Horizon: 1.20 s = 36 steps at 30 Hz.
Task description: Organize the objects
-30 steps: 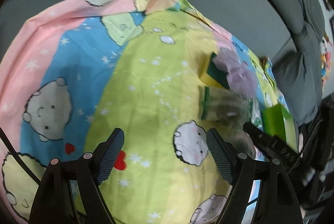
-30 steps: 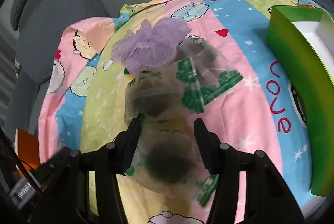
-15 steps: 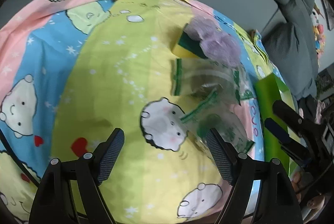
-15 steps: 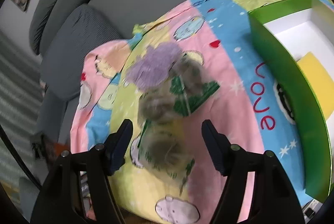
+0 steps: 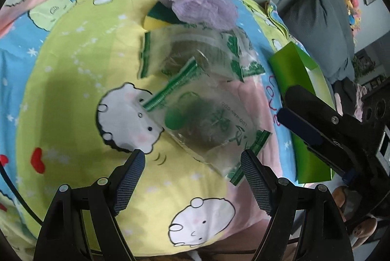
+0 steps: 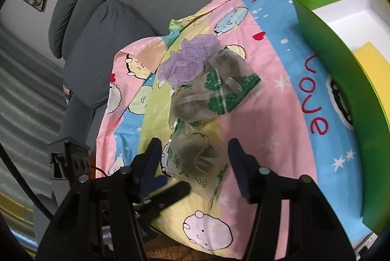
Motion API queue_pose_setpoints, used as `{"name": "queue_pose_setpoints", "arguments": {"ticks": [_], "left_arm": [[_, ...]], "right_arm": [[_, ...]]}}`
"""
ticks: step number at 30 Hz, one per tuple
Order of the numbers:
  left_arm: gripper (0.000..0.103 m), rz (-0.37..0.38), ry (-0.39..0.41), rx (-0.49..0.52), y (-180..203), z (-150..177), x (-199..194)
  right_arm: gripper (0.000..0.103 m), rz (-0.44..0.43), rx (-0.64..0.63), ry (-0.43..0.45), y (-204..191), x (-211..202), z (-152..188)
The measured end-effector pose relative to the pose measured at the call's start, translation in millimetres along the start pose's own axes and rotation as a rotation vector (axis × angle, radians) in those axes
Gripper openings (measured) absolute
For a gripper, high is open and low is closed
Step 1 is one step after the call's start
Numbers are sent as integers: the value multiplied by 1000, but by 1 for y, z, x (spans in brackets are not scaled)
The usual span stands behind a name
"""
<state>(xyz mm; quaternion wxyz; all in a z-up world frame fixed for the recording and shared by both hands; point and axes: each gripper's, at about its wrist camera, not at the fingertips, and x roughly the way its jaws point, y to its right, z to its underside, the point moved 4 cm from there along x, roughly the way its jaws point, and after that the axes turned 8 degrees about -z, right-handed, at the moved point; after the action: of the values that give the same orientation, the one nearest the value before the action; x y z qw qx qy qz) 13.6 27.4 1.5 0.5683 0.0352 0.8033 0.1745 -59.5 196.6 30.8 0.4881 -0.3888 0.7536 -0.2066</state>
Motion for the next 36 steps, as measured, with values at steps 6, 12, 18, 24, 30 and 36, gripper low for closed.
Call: {"name": "queue_pose_setpoints", "arguments": {"ticks": [6,12,18,24,30,36], "left_arm": [[81,-9,-11,-16,5,0,10],[81,-4,-4,-29,5,1,14],[81,-34,8,0,13,2,19],[81,-75,33,23,21,2,22],[61,-15,30,28,29,4,21],[59,-2,50,39,30,2,16]], "right_arm": [[47,31,-23,-67,-1,27,-1],[58,14,2,-107,5,37,-1],[59,21,16,-138,10,45,1],[59,19,25,-177,14,57,5],[56,-28,38,-181,12,58,8],[54,-33,18,-168,6,54,9]]}}
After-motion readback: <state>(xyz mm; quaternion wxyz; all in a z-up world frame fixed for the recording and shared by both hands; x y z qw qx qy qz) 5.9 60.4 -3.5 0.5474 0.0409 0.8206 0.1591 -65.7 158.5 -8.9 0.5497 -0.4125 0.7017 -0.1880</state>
